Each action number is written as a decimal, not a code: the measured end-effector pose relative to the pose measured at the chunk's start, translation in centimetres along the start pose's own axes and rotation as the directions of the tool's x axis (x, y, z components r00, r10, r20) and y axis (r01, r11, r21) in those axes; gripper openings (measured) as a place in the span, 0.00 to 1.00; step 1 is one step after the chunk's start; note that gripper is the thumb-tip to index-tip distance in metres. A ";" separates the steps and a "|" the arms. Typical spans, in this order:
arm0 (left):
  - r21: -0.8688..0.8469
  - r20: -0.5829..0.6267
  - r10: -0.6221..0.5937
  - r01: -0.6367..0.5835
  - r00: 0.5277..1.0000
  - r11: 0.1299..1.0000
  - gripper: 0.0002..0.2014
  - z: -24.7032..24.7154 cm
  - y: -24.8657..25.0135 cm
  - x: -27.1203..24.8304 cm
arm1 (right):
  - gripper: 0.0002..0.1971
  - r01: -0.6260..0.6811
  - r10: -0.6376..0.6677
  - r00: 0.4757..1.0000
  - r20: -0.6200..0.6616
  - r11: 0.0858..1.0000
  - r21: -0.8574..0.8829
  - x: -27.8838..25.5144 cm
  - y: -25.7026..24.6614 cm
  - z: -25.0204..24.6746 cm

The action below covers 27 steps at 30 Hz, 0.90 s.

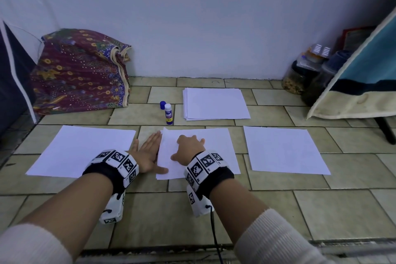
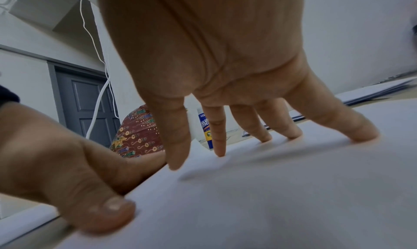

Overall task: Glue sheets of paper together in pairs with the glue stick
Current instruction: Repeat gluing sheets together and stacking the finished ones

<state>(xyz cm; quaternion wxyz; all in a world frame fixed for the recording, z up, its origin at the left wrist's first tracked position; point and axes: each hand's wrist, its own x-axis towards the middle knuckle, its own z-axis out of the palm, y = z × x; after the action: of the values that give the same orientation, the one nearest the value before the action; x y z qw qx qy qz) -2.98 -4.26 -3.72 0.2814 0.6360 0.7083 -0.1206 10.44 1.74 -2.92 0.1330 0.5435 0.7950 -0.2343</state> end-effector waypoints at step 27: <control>0.032 0.035 0.070 -0.071 0.997 0.997 0.64 -0.4 -0.2 -0.4 | 0.41 -0.030 0.032 0.998 0.055 0.999 -0.026 0.5 0.3 0.8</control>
<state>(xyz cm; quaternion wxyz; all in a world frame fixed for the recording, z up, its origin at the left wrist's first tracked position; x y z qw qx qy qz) -3.24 -4.45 -3.22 0.2867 0.6630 0.6787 -0.1331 10.50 1.78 -3.90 0.1655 0.5474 0.7854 -0.2369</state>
